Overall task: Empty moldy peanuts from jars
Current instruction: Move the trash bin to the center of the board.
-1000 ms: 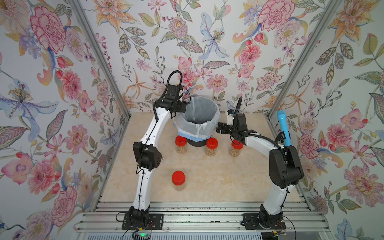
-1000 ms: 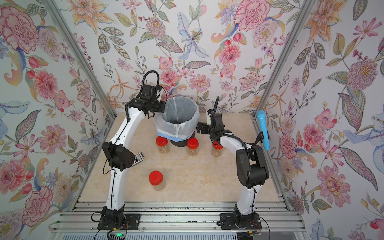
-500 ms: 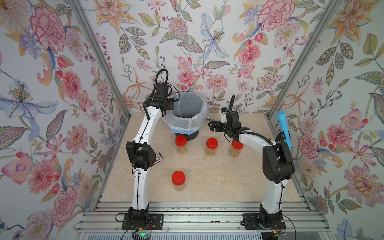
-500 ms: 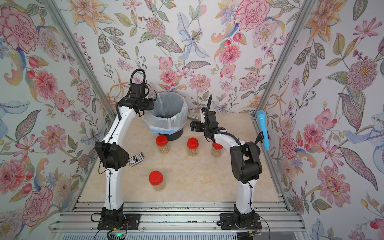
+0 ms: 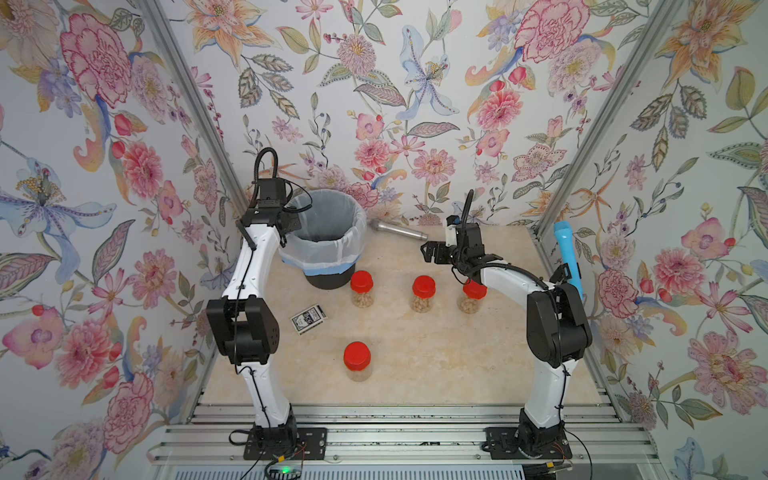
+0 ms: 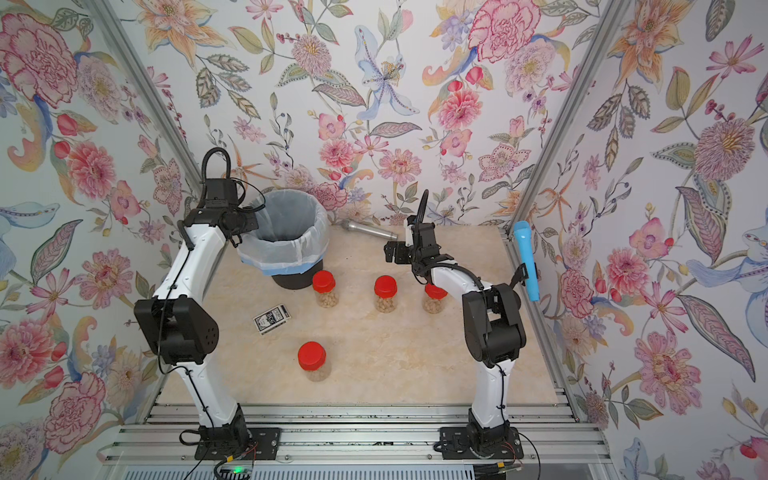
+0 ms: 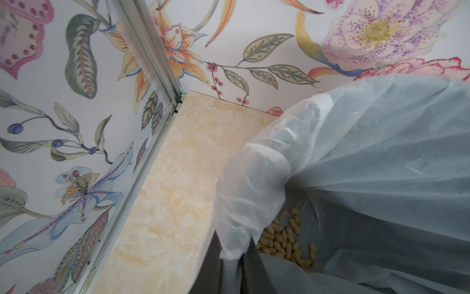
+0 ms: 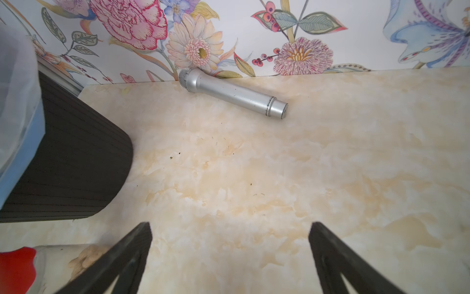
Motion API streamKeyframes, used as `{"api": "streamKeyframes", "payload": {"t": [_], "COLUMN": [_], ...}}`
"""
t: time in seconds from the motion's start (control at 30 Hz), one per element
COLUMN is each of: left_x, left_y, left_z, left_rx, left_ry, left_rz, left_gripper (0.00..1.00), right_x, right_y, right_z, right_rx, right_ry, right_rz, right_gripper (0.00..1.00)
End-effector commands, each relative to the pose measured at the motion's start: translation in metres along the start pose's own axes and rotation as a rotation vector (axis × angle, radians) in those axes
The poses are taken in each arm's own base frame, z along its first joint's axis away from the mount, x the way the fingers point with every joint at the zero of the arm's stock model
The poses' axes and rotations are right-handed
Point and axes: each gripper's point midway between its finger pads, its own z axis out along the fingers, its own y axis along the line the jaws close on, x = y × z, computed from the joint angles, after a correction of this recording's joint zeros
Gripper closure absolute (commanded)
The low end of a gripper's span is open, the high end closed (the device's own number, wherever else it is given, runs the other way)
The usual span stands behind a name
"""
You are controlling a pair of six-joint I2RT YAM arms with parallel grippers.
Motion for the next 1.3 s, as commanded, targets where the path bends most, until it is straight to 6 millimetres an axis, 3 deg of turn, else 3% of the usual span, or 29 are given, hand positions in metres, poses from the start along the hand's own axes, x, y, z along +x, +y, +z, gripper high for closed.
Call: {"api": "streamKeyframes", "payload": {"t": [0.0, 0.33, 0.63, 0.8, 1.17, 1.27], "left_x": [-0.014, -0.001, 0.002, 0.001, -0.005, -0.008], "left_y": [0.034, 0.088, 0.090, 0.090, 0.093, 0.088], "left_z": [-0.015, -0.018, -0.013, -0.012, -0.015, -0.019], "left_rx": [-0.056, -0.132, -0.128, -0.127, -0.148, -0.122], "left_ry": [-0.084, -0.099, -0.088, -0.086, -0.092, -0.108], "left_rz": [-0.045, -0.120, -0.116, -0.118, -0.112, -0.108], "left_gripper": [1.00, 1.00, 0.93, 0.68, 0.38, 0.34], "right_x": [-0.009, -0.001, 0.004, 0.003, 0.002, 0.002], "right_y": [0.004, 0.010, 0.013, 0.017, 0.024, 0.025], "right_z": [-0.018, -0.034, -0.037, -0.039, -0.036, -0.036], "right_rx": [-0.008, -0.035, -0.043, -0.044, -0.061, -0.067], "right_ry": [-0.023, -0.023, -0.014, -0.016, -0.013, -0.010], "right_rz": [-0.010, -0.037, -0.052, -0.058, -0.074, -0.084], "right_gripper": [0.00, 0.00, 0.00, 0.00, 0.00, 0.00]}}
